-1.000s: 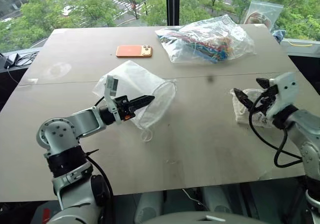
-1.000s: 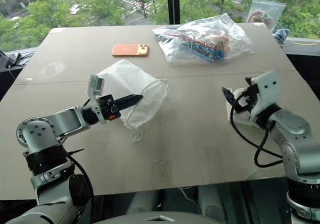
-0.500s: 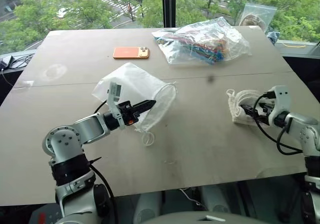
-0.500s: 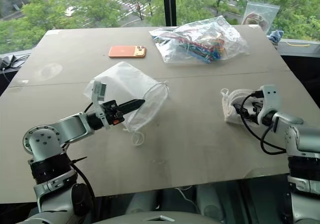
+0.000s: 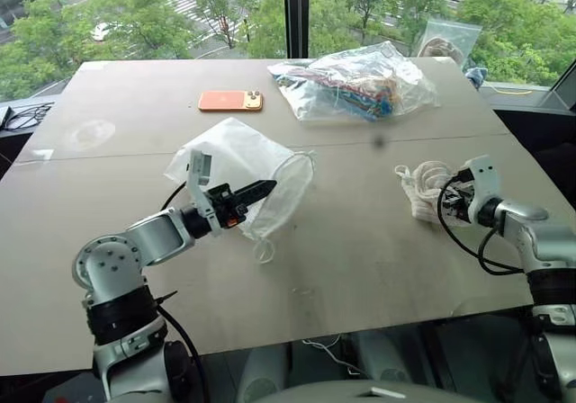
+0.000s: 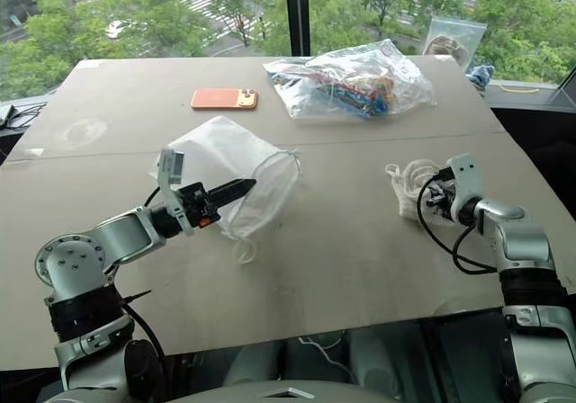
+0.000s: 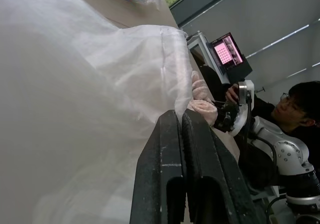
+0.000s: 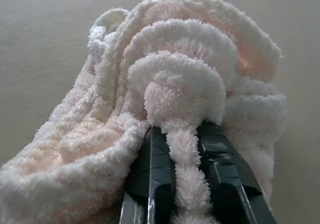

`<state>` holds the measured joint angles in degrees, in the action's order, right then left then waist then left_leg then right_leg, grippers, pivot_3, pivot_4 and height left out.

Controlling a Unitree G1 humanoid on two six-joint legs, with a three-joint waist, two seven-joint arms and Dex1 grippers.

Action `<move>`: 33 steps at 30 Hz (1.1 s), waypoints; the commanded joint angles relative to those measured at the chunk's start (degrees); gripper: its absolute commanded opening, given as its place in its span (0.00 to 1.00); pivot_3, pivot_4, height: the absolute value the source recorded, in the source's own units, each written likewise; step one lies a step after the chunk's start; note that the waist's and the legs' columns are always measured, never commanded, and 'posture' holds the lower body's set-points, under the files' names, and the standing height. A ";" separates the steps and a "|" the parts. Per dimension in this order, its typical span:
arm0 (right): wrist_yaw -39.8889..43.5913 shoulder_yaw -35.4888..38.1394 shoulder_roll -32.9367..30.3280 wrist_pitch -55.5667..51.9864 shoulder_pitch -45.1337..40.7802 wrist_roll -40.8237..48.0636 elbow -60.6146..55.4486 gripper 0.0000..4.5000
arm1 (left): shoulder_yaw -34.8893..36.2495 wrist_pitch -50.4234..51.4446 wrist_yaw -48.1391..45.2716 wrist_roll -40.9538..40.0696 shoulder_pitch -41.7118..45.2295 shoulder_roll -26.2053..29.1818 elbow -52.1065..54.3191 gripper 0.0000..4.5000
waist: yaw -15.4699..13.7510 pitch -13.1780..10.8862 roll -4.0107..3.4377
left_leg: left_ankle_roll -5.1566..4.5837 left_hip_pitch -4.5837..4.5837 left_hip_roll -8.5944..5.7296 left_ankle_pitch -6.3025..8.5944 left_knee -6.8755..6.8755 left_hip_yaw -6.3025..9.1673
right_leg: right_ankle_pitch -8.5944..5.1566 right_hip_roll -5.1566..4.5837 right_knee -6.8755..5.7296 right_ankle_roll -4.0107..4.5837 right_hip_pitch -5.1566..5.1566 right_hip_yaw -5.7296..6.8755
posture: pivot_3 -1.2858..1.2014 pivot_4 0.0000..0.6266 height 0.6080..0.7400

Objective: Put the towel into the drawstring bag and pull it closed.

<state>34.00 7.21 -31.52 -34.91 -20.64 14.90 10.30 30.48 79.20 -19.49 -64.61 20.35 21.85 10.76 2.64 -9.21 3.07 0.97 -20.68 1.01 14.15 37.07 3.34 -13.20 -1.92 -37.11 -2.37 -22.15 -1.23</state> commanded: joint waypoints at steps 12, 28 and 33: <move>-1.59 8.47 -5.52 -15.37 10.58 9.65 -32.93 0.99 | -5.02 -5.37 -2.90 -0.21 2.01 2.92 -3.04 0.00 | -0.77 -0.65 -1.22 | 0.04 -1.63 -0.33 0.02 -0.30 0.00 | 0.29 -0.20 0.12 0.00 -1.58 -0.08 | 0.52 0.24 1.00; -2.88 3.97 -5.33 -11.31 5.47 6.83 -24.39 0.99 | -5.96 -8.58 -3.22 -0.95 -2.06 4.67 -0.34 0.00 | -1.10 -0.73 -1.35 | 0.01 -1.80 -0.38 0.03 -0.29 0.17 | 0.29 -0.26 0.26 -0.01 -1.60 0.14 | 0.52 0.24 1.00; -2.67 9.18 -4.89 -11.02 3.42 11.52 -30.40 0.99 | -5.13 -9.70 -2.07 -1.62 -4.04 3.93 0.79 0.00 | -1.04 -0.85 -1.53 | 0.01 -1.79 -0.38 0.03 -0.26 0.17 | 0.29 -0.25 0.25 -0.02 -1.60 0.13 | 0.52 0.24 1.00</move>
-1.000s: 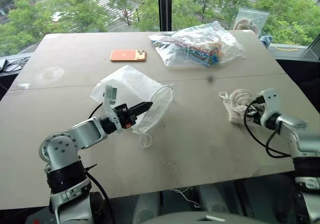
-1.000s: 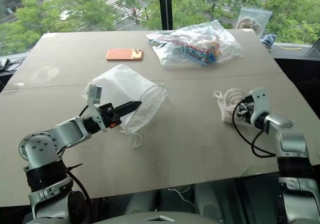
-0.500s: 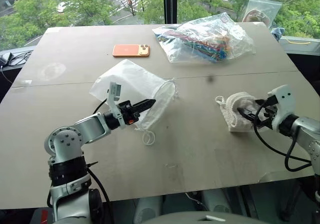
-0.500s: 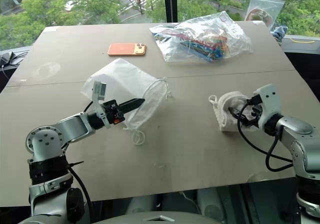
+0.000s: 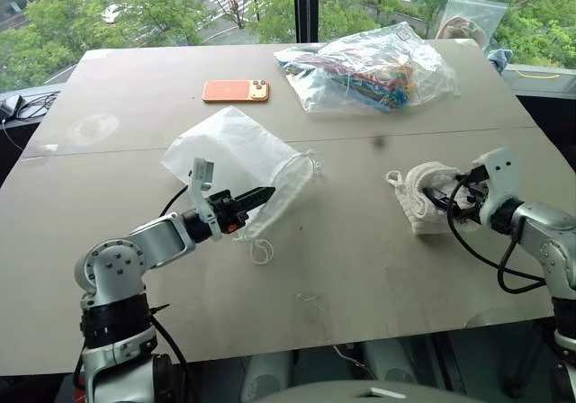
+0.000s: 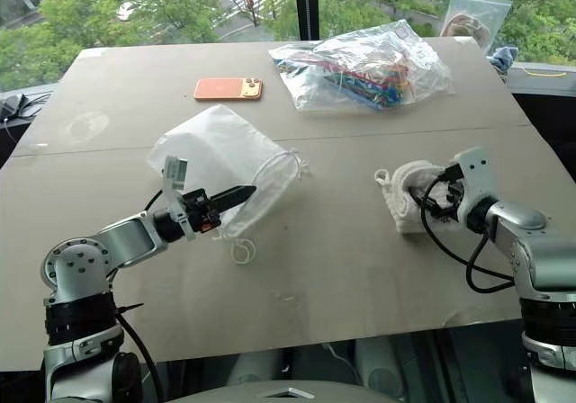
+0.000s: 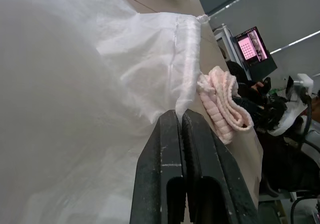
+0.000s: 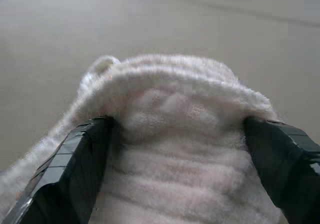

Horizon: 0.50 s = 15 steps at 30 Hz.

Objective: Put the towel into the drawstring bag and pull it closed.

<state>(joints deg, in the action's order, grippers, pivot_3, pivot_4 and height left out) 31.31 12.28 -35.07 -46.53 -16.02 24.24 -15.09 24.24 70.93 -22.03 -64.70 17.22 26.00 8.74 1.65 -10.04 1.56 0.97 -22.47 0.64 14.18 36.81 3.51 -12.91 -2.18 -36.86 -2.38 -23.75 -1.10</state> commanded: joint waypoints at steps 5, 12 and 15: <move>1.10 6.44 -4.66 0.86 1.70 2.46 -6.11 0.99 | 1.12 -4.04 1.39 -2.00 -1.55 -1.61 3.40 0.00 | -1.13 -0.01 -0.01 | 0.00 -0.09 -0.01 0.00 0.04 0.05 | 0.00 -0.02 0.03 0.00 0.01 0.07 | 0.52 0.24 1.00; 1.01 2.69 -4.10 -1.79 2.66 1.35 2.67 0.99 | 0.35 -5.53 0.95 -1.45 -1.35 -0.66 2.09 0.00 | -0.75 0.00 -0.01 | 0.00 -0.08 -0.01 0.00 0.09 0.02 | 0.00 -0.02 0.01 0.01 0.00 0.05 | 0.52 0.24 1.00; 2.64 0.00 -4.01 -1.25 2.02 0.12 10.14 0.99 | -0.26 -5.62 1.03 -1.27 -1.53 -0.32 2.51 0.00 | -0.80 -0.01 -0.03 | 0.00 -0.05 0.01 0.00 0.09 0.02 | 0.01 0.01 0.00 0.02 0.02 0.05 | 0.52 0.24 1.00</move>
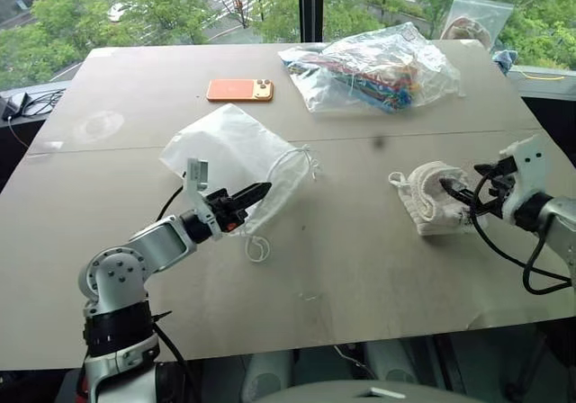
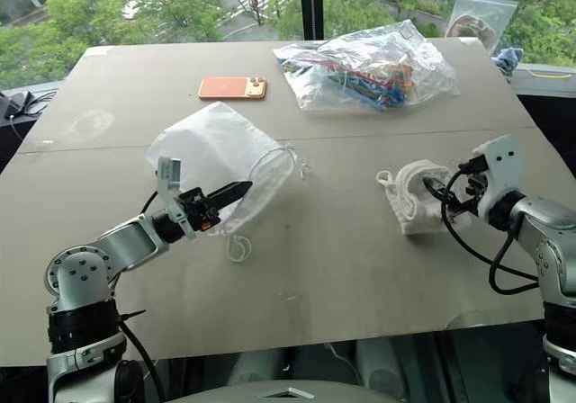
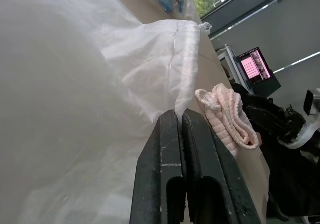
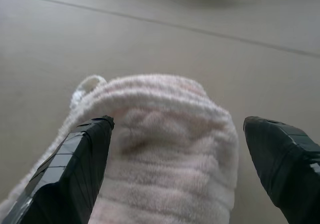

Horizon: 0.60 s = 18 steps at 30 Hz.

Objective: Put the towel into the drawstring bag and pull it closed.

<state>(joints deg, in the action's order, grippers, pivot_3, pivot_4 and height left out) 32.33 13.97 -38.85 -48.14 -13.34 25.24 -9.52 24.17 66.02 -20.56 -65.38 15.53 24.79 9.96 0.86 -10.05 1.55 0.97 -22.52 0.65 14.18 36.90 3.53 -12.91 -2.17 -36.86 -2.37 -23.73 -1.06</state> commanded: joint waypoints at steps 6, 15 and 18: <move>6.58 -6.20 -0.44 2.89 -2.91 -2.97 18.16 0.99 | -0.03 -0.87 0.02 -1.16 -0.64 1.34 2.12 0.00 | 0.20 0.12 0.16 | -0.01 0.12 0.01 0.00 0.09 -0.04 | 0.01 0.02 -0.01 -0.01 0.13 -0.04 | 0.52 0.24 1.00; 14.97 -14.10 2.01 7.85 -7.68 -6.37 29.79 0.94 | -0.38 -0.94 0.91 -2.00 -0.52 1.10 3.35 0.00 | 0.56 0.77 1.25 | -0.09 1.14 0.10 0.04 0.40 -0.02 | -0.28 0.11 0.02 -0.04 1.24 -0.06 | 0.52 0.24 1.00; 16.74 -15.25 3.50 7.18 -7.18 -5.89 26.47 0.72 | -0.43 -0.88 1.64 -2.85 0.04 1.03 4.39 0.00 | 1.09 0.82 1.33 | -0.08 1.63 0.17 0.05 0.36 -0.05 | -0.28 0.14 0.02 -0.04 1.66 -0.08 | 0.52 0.24 1.00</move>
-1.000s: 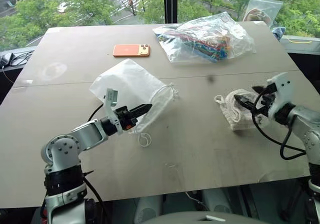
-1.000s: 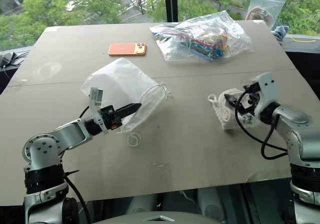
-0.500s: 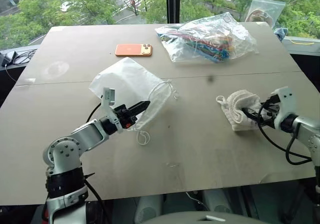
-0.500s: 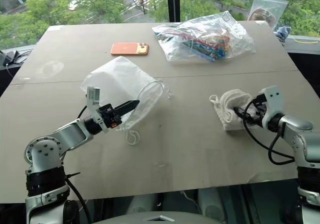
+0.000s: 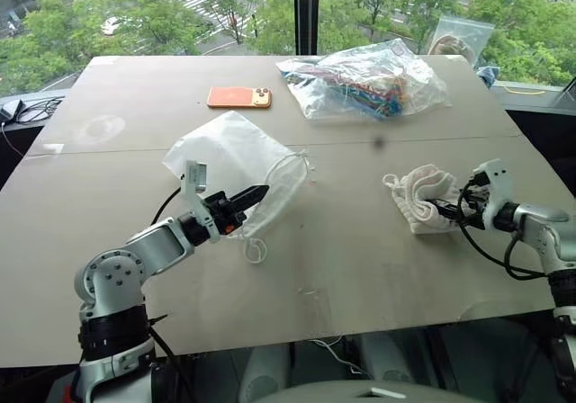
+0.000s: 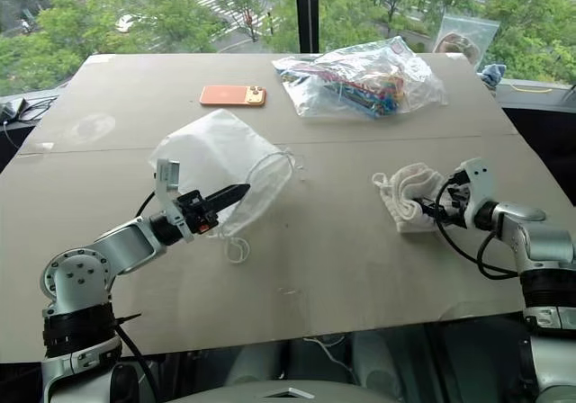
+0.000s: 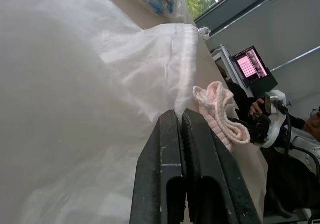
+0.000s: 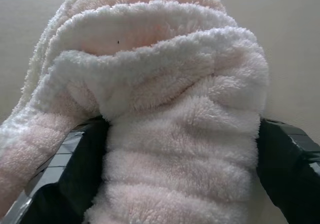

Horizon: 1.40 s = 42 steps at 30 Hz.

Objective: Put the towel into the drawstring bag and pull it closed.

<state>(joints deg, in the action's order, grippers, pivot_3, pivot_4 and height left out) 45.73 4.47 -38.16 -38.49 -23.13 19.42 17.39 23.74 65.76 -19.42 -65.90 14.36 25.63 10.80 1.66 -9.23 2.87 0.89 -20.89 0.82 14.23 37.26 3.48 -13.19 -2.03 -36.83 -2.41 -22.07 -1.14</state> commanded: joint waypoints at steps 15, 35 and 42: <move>-2.09 4.65 10.24 1.42 10.35 7.58 -22.21 0.02 | -4.25 -0.95 0.95 -3.30 5.79 0.14 2.23 0.00 | 0.72 -0.28 -0.47 | 0.04 -0.14 0.23 0.02 -0.90 -0.17 | 0.04 0.27 0.01 0.26 -0.63 -0.20 | 0.52 0.24 1.00; -4.59 -17.98 15.12 -1.93 2.71 7.54 -34.14 0.02 | -12.47 -4.38 -4.80 1.00 8.82 -1.32 5.60 0.00 | 0.53 -0.71 -1.28 | 0.06 -1.22 -0.10 0.00 -0.73 -0.03 | 0.08 0.00 -0.16 0.25 -1.60 -0.09 | 0.52 0.24 1.00; -9.31 -20.60 20.06 6.81 -3.33 -2.87 -18.91 0.02 | -11.52 -2.01 -4.34 -2.92 7.14 1.18 9.06 0.00 | 0.53 -0.72 -1.29 | 0.07 -1.24 -0.10 0.00 -0.73 -0.03 | 0.09 0.01 -0.18 0.26 -1.62 -0.10 | 0.52 0.24 1.00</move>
<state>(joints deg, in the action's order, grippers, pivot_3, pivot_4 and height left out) 37.45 -16.00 -18.82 -34.27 -25.53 18.30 -2.38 11.38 63.41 -23.23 -66.71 21.88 26.21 16.84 2.19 -9.95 1.58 0.96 -22.13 0.72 14.23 36.52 3.44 -13.10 -2.03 -37.01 -2.14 -23.69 -1.25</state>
